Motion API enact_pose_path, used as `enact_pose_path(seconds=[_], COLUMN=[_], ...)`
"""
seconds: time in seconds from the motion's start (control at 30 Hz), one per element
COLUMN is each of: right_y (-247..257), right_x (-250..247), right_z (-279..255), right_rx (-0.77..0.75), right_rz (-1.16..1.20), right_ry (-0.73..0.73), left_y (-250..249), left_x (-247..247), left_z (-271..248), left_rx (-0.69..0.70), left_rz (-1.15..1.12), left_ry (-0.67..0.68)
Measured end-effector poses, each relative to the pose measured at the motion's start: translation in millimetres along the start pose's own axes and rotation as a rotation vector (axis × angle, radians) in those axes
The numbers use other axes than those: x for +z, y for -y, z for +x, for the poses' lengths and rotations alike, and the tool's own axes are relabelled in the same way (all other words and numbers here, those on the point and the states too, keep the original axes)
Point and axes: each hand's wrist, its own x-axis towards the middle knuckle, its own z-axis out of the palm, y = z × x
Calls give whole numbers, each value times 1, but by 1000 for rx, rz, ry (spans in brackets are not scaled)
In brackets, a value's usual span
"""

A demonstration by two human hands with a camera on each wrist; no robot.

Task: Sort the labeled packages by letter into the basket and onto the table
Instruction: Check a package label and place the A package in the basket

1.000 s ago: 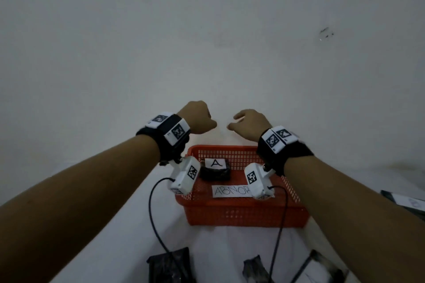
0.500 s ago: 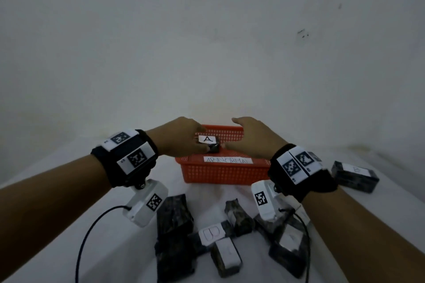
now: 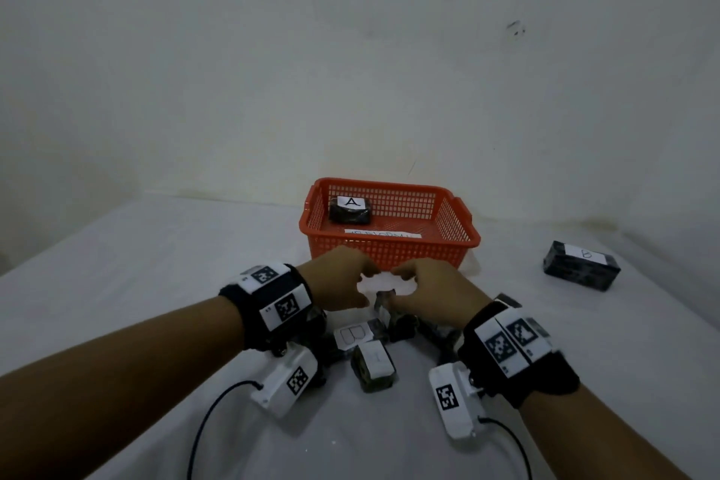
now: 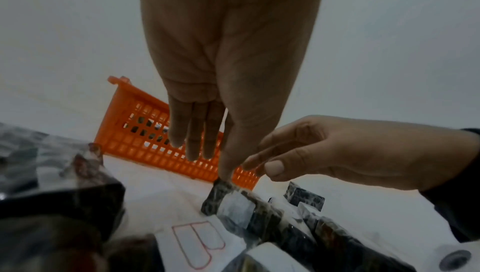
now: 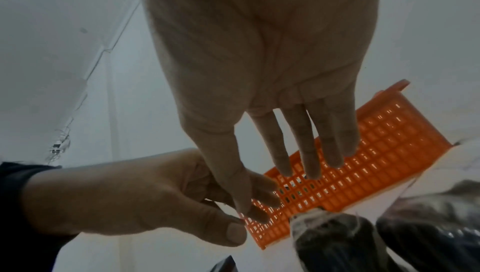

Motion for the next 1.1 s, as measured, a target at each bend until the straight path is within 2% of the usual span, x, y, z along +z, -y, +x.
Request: enact_pose_path(seconds=[0.2, 0.43, 0.63, 0.87, 0.93, 1.1], right_y=[-4, -9, -16, -25, -27, -24], right_x=[15, 16, 8, -1, -3, -6], right_z=[1, 2, 5, 17, 22, 28], right_rx=[73, 43, 9, -49, -38, -14], right_rz=[-61, -44, 100, 342, 452, 837], right_ry=[87, 57, 48, -127, -176, -184], left_y=[-6, -2, 4, 17, 19, 23], left_x=[11, 12, 7, -7, -13, -25], left_z=[17, 27, 28, 31, 29, 27], left_rx=[45, -1, -23, -80, -97, -123], left_rz=[-45, -96, -176, -586, -679, -912], left_ry=[122, 131, 136, 77, 49, -44])
